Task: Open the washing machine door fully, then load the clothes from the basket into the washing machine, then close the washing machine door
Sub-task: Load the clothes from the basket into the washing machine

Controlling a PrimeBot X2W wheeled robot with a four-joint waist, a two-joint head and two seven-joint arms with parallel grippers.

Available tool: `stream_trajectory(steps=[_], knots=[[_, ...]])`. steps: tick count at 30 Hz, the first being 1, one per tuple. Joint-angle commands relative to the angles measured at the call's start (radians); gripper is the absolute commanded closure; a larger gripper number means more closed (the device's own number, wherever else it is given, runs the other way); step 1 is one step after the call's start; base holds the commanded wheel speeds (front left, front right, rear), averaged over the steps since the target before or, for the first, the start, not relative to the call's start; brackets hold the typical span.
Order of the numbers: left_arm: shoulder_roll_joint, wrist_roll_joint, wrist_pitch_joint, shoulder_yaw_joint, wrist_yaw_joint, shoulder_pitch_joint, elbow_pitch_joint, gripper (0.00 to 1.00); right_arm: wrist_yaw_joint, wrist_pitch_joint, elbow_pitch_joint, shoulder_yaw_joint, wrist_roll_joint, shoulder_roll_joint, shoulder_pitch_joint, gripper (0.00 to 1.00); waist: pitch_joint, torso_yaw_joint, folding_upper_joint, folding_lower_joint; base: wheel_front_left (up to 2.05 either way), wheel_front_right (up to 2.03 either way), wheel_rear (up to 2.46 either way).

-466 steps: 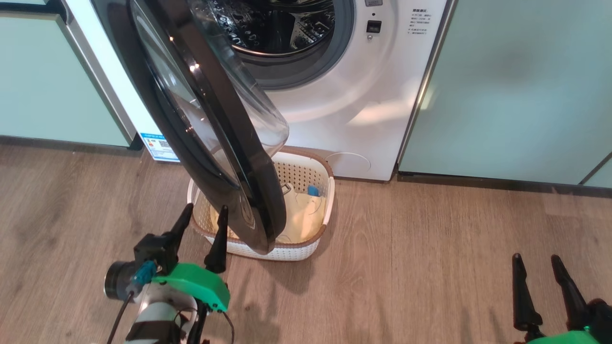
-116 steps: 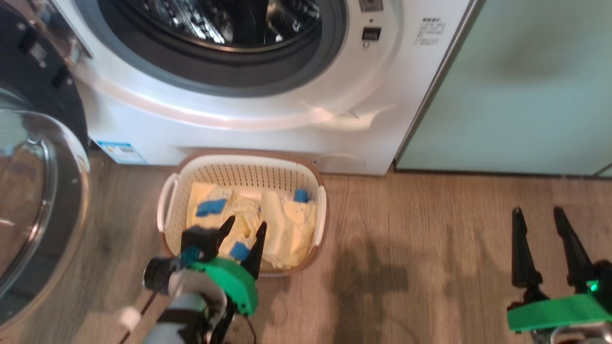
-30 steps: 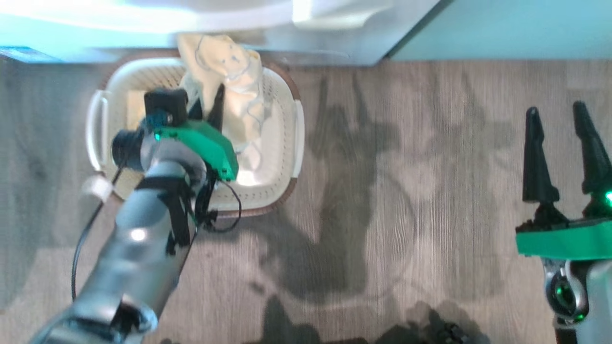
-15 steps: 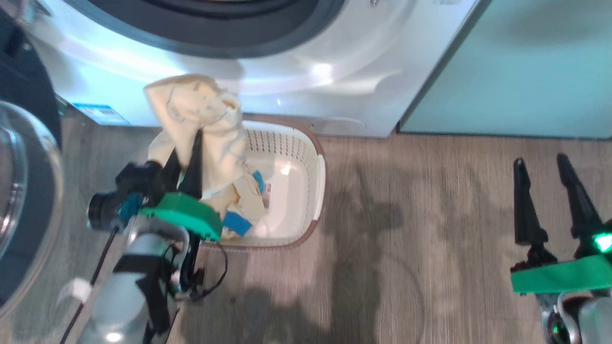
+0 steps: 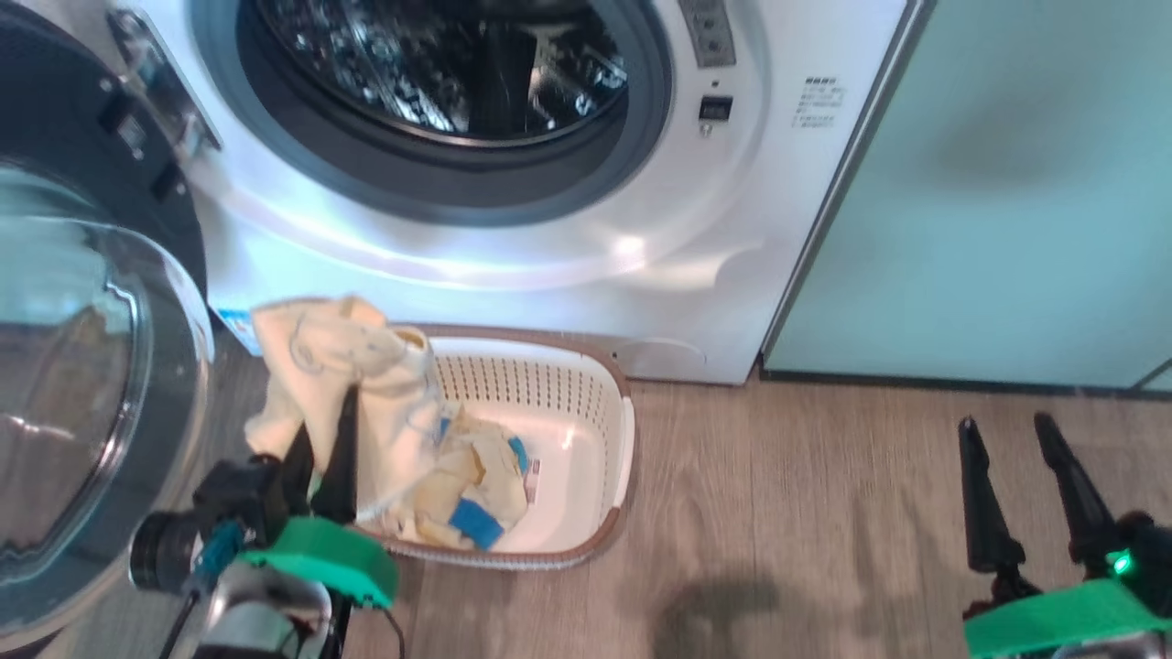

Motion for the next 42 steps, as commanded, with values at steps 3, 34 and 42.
stream_trajectory(steps=[3, 34, 42], knots=[[0.021, -0.007, 0.023, 0.037, 0.014, 0.015, -0.075, 1.00, -0.001, -0.007, -0.030, 0.011, -0.012, -0.006, 0.023, 0.00, -0.064, 0.010, -0.0001, 0.0002, 0.00, 0.00, 0.00], [0.024, -0.043, 0.050, 0.023, 0.027, 0.082, -0.113, 1.00, -0.001, -0.007, -0.037, 0.019, -0.005, 0.013, 0.076, 0.00, -0.115, 0.002, -0.0001, 0.0002, 0.00, 0.00, 0.00], [0.023, -0.052, 0.039, 0.019, 0.023, 0.070, -0.101, 1.00, -0.001, -0.007, -0.037, 0.023, -0.004, 0.013, 0.073, 0.00, -0.109, -0.001, -0.0001, 0.0002, 0.00, 0.00, 0.00]])
